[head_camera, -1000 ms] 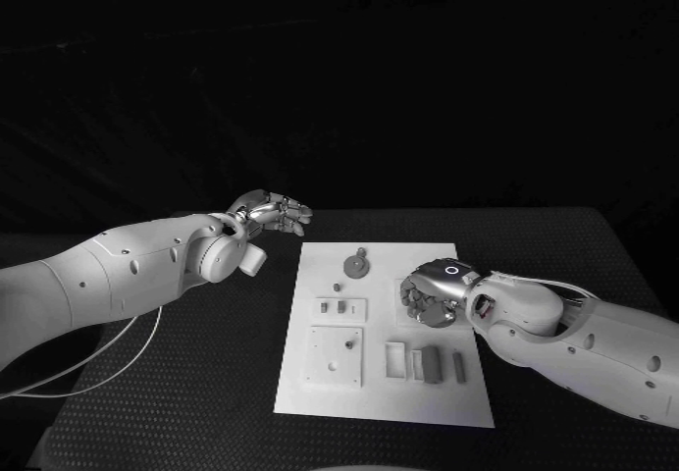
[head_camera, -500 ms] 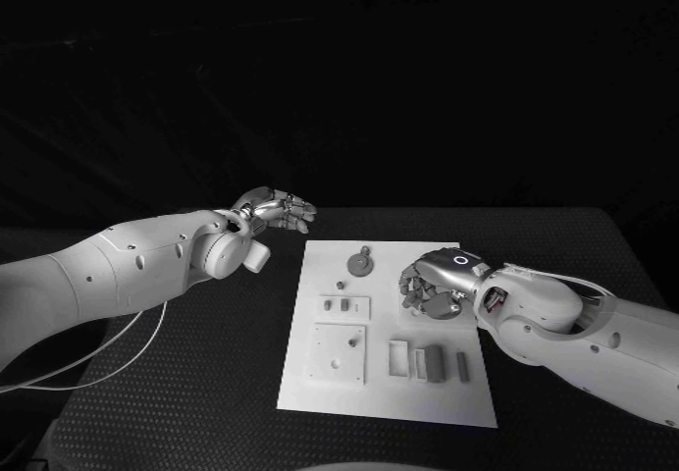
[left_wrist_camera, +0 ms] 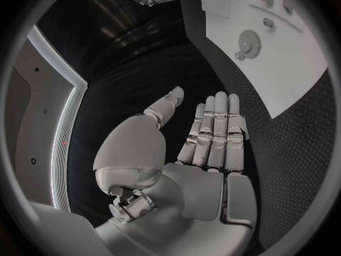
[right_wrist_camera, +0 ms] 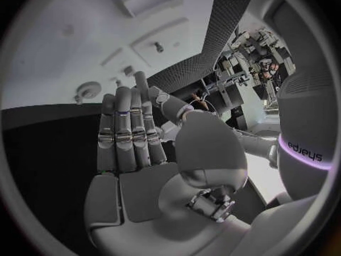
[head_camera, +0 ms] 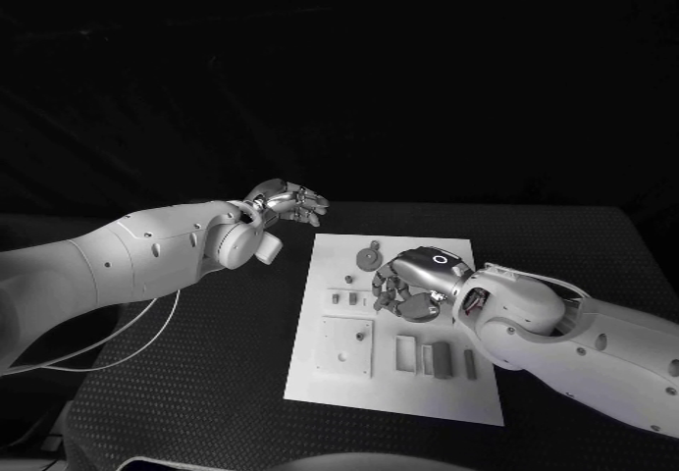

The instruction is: Assemble the parts on the task board

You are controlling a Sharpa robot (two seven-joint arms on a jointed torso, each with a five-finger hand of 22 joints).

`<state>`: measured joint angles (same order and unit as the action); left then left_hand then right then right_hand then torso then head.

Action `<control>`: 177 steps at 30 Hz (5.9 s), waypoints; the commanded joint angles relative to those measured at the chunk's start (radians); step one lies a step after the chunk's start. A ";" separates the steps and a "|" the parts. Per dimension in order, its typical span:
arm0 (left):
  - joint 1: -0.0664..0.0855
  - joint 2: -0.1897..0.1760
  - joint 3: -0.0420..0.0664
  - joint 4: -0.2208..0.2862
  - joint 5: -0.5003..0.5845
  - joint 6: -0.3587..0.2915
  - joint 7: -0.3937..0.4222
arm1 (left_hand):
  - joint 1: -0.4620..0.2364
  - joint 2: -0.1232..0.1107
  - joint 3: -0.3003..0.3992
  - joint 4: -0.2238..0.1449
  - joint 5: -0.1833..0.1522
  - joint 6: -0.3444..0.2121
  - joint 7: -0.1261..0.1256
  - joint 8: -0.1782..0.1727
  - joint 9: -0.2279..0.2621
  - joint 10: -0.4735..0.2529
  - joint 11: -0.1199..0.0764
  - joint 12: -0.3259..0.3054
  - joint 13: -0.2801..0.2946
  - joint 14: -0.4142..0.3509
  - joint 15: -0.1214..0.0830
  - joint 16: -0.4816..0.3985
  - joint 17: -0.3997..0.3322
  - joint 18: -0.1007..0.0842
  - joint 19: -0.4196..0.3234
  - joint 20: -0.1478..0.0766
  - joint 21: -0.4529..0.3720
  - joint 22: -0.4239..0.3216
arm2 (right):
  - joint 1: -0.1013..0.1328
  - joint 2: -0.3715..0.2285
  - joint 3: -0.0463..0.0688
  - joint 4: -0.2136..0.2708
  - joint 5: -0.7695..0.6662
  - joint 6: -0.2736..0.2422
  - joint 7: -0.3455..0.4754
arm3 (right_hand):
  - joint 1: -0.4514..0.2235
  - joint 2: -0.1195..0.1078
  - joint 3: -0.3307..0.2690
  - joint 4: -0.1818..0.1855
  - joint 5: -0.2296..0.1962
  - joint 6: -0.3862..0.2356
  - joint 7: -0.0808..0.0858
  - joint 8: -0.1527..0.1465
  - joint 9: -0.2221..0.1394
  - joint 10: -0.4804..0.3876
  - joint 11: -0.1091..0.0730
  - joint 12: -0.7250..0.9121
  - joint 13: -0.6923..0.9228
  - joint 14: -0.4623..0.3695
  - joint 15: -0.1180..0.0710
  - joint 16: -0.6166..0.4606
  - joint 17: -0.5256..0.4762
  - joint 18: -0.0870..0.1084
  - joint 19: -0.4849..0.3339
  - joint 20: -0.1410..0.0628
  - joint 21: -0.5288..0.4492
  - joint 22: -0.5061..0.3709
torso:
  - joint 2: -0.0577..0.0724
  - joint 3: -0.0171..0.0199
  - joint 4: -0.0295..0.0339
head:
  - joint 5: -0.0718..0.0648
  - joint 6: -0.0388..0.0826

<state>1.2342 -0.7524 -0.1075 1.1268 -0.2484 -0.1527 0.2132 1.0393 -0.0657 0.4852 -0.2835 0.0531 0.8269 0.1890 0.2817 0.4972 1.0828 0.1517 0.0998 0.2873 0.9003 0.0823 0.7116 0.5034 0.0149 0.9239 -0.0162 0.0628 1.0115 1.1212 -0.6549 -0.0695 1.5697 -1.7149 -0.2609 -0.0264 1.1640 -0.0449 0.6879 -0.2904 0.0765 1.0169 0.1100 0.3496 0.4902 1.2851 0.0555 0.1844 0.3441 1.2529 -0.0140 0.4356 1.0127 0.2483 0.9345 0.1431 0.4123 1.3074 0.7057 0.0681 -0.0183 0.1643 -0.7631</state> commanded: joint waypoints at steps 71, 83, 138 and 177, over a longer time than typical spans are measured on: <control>0.001 0.022 0.001 -0.002 0.005 0.011 0.005 | 0.003 0.002 -0.009 0.001 0.000 0.004 0.001 0.007 -0.003 -0.001 -0.006 0.008 -0.003 0.006 0.000 -0.011 0.006 -0.003 0.006 -0.001 0.005 -0.004 | -0.074 0.204 -0.130 -0.133 -0.168 0.076 0.025 | 0.002 0.004 0.009 -0.001 0.004 0.006 0.001 0.012 0.030 0.006 0.001 -0.002 0.006 -0.002 -0.007 0.007 0.001 0.013 0.003 -0.001 0.004 0.023 | 0.000 -0.0008 0.0021 | 0.064 -0.052; 0.001 0.022 0.001 -0.001 0.006 0.012 0.004 | 0.003 0.002 -0.009 0.001 0.000 0.004 0.001 0.007 -0.004 -0.001 -0.006 0.008 -0.004 0.006 0.000 -0.012 0.007 -0.003 0.006 -0.001 0.005 -0.005 | -0.075 0.209 -0.132 -0.132 -0.168 0.082 0.016 | 0.001 0.003 0.008 -0.001 0.004 0.004 0.001 0.010 0.031 0.004 0.002 -0.004 0.006 -0.004 -0.006 0.007 0.000 0.013 0.001 0.000 0.004 0.023 | 0.000 -0.0015 0.0017 | 0.062 -0.052; 0.001 0.019 0.001 -0.023 0.009 -0.014 0.019 | 0.004 0.001 -0.009 0.002 0.000 0.008 0.000 0.010 -0.004 0.007 -0.010 0.015 -0.004 0.009 -0.001 -0.015 0.012 -0.003 0.008 -0.001 0.007 -0.007 | 0.118 -0.163 -0.088 0.004 0.644 0.188 -0.132 | -0.158 -0.099 -0.125 0.096 0.004 -0.087 0.011 -0.021 0.032 0.005 -0.042 0.291 0.426 -0.001 -0.078 0.463 0.169 0.013 0.068 -0.053 0.220 0.029 | -0.010 0.0082 -0.0234 | -0.014 0.015; -0.005 0.009 0.000 0.000 0.014 0.007 0.015 | -0.007 0.000 -0.015 0.007 0.000 0.006 0.001 0.009 -0.006 0.005 -0.009 0.014 -0.005 0.008 0.000 -0.019 0.015 -0.004 0.007 -0.001 0.006 -0.009 | 0.093 -0.202 -0.142 0.050 0.686 0.375 -0.463 | -0.467 -0.113 -0.099 0.291 0.001 -0.025 -0.030 0.016 0.207 -0.148 -0.085 0.894 0.903 -0.055 -0.118 0.946 0.131 0.013 0.090 -0.134 0.466 0.021 | -0.009 0.0048 -0.0231 | -0.055 0.001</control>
<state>1.2289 -0.7440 -0.1083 1.1229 -0.2425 -0.1591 0.2179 1.0393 -0.0657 0.4738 -0.2775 0.0531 0.8268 0.1890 0.2856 0.4922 1.0897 0.1447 0.1113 0.2833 0.9002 0.0823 0.6962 0.5178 0.0149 0.9239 -0.0162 0.0628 1.0041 1.2168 -0.8622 -0.2109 1.6251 -1.0206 0.0979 -0.4857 0.7043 -0.1566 0.5863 0.0032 0.0767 0.9981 0.0779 0.3706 0.6966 1.1451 -0.0304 1.0762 1.2478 1.2072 -0.1324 1.3784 1.1491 0.2559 1.0271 0.0106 0.8730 1.3076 0.6962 0.0726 -0.0411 0.1082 -0.7609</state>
